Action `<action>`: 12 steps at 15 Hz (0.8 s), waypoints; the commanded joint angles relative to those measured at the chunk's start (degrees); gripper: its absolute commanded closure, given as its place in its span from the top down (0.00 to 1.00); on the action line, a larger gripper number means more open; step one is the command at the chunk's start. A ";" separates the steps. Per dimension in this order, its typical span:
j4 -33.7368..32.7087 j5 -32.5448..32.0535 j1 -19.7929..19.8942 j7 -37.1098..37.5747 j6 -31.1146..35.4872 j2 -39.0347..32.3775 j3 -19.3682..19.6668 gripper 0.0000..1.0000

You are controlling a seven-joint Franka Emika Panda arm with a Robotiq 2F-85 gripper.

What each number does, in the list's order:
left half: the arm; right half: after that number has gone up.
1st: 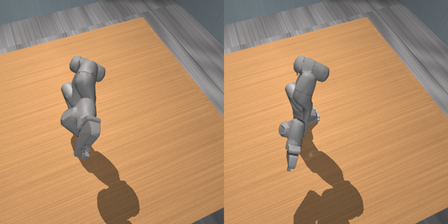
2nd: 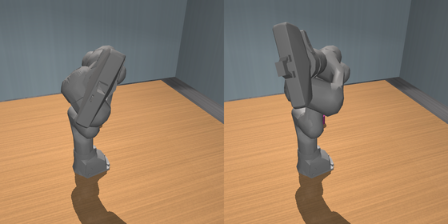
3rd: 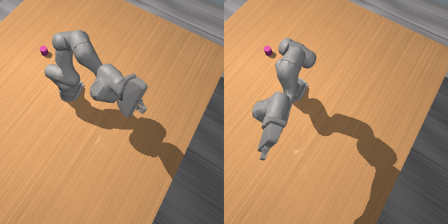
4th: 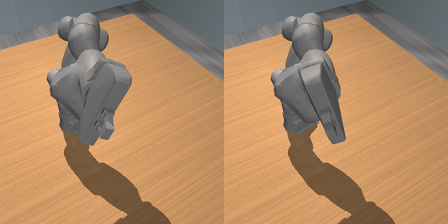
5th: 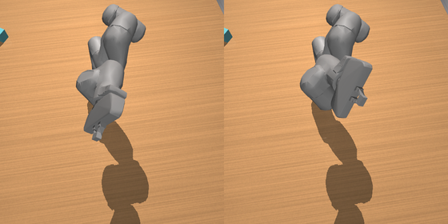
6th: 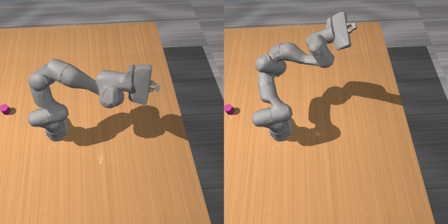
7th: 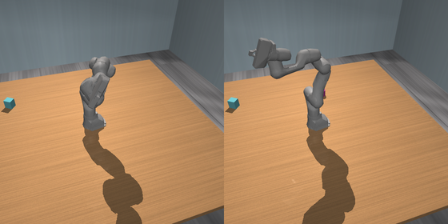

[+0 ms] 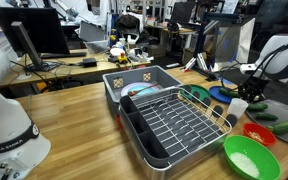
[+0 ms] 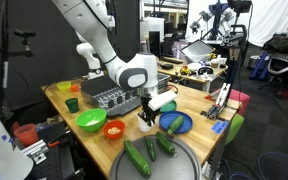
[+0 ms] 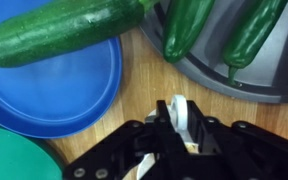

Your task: Move the mug to the right

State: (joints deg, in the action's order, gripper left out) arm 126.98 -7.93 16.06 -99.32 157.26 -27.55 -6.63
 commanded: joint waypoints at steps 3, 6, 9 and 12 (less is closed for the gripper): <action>0.87 3.31 1.01 -3.41 -0.43 1.30 -0.79 0.69; 1.56 3.94 1.05 -3.30 0.04 2.61 -0.52 0.92; 2.16 4.31 0.88 -3.07 0.22 4.27 0.00 1.00; 3.16 3.35 -0.42 -1.16 -0.47 6.00 1.68 1.00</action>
State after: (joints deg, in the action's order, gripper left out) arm 127.94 -5.08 16.32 -100.55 157.21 -23.98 -6.17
